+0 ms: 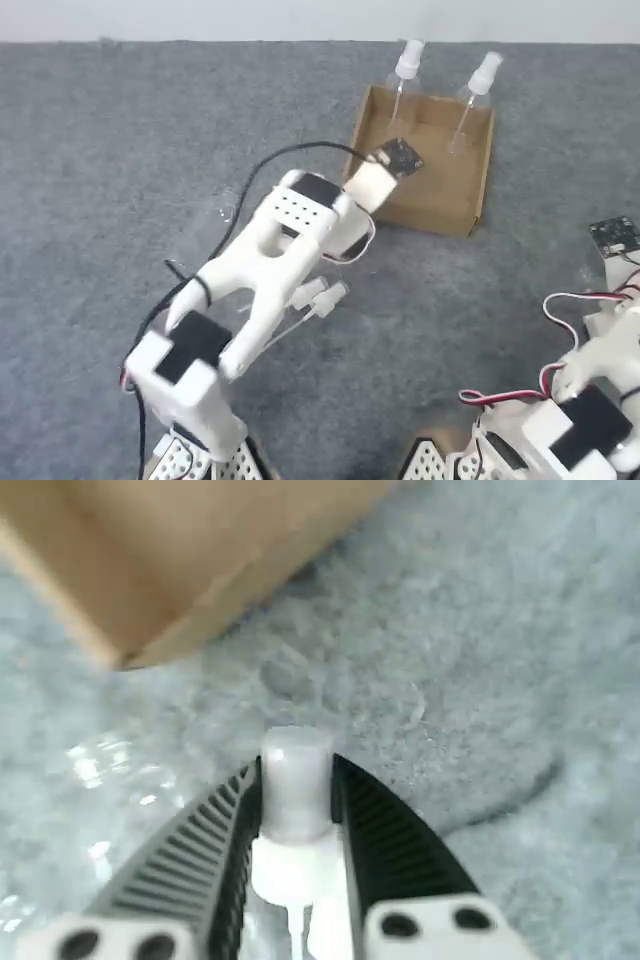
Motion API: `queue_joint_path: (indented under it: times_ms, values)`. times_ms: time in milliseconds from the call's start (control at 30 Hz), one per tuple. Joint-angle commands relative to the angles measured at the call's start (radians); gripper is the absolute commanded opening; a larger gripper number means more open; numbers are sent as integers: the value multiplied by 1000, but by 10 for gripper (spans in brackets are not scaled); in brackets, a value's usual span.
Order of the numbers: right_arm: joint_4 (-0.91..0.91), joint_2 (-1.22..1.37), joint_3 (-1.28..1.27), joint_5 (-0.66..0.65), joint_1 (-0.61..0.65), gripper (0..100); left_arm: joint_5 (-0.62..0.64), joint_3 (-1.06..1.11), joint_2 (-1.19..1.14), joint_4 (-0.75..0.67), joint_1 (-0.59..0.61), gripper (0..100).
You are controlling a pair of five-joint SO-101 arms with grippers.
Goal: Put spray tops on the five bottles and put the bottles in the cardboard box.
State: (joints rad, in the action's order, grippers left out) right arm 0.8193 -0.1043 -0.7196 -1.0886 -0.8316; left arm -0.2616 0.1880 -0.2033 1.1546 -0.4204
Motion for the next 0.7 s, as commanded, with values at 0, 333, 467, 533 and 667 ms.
queue_joint_path:
  times_ms: [0, 333, 467, 533, 667]
  values:
    - [73, 13, 0, -5, 38, 169, 44, -36, 193, 38, 17, 28]
    - [176, -147, 0, 77, 139, 293, 147, 36, 523, 81, 104, 27]
    - [188, -186, 21, 91, 183, 293, 152, 133, 643, 80, 183, 27]
    - [248, -180, 84, 123, 189, 292, 152, 188, 703, 78, 221, 27]
    - [429, -110, 296, 160, 239, 292, 150, 329, 827, 21, 284, 27]
